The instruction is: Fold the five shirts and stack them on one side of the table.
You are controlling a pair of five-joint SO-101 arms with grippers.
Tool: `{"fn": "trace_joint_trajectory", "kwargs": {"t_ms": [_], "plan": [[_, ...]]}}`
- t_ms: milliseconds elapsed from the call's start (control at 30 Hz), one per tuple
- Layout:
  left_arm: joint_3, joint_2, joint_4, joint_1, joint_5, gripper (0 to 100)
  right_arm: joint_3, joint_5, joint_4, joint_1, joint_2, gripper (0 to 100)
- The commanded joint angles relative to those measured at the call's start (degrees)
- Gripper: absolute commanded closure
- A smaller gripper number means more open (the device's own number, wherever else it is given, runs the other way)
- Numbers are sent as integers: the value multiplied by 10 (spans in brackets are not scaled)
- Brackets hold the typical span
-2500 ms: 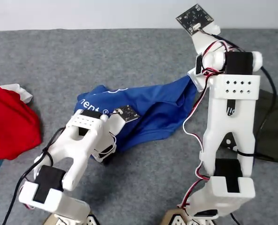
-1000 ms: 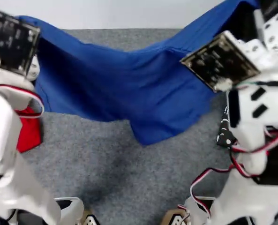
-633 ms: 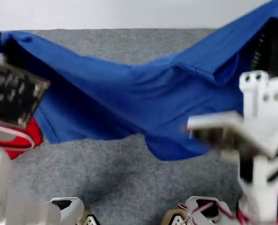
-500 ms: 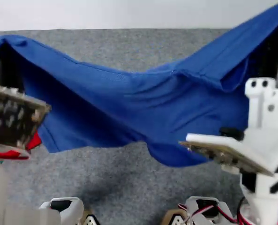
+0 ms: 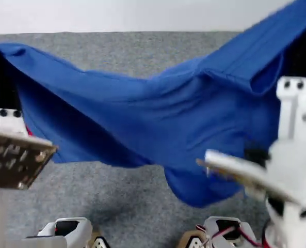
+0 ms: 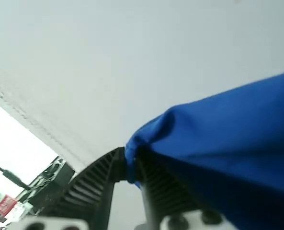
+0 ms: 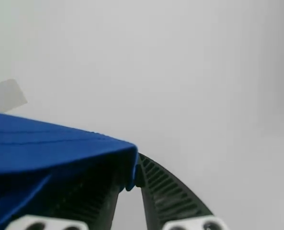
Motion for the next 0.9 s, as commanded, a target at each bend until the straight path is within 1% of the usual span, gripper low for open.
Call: {"fn": "trace_joint_trajectory", "kwargs": {"t_ms": [0, 133, 233, 333, 400, 533, 667, 767, 867], "plan": [[-38, -1, -8, -34, -4, 995, -12, 3, 44, 6, -29, 988], [-84, -1, 16, -63, -4, 995, -12, 4, 83, 6, -60, 988], [-109, -1, 17, -70, -4, 995, -12, 4, 99, 6, -68, 988], [-108, 4, 18, -69, -4, 995, -11, 4, 107, 6, -65, 988], [-80, 4, 18, -68, -4, 995, -3, 4, 105, 6, -50, 988], [38, 4, 17, -67, -4, 995, 22, 4, 101, 3, -1, 988], [212, 6, 14, -65, -6, 995, 70, 3, 101, 1, 63, 988], [389, 6, -47, -55, -33, 995, 117, 4, 101, -18, 124, 988], [572, 6, -164, -50, -71, 995, 158, 3, 99, -25, 189, 988]]}}
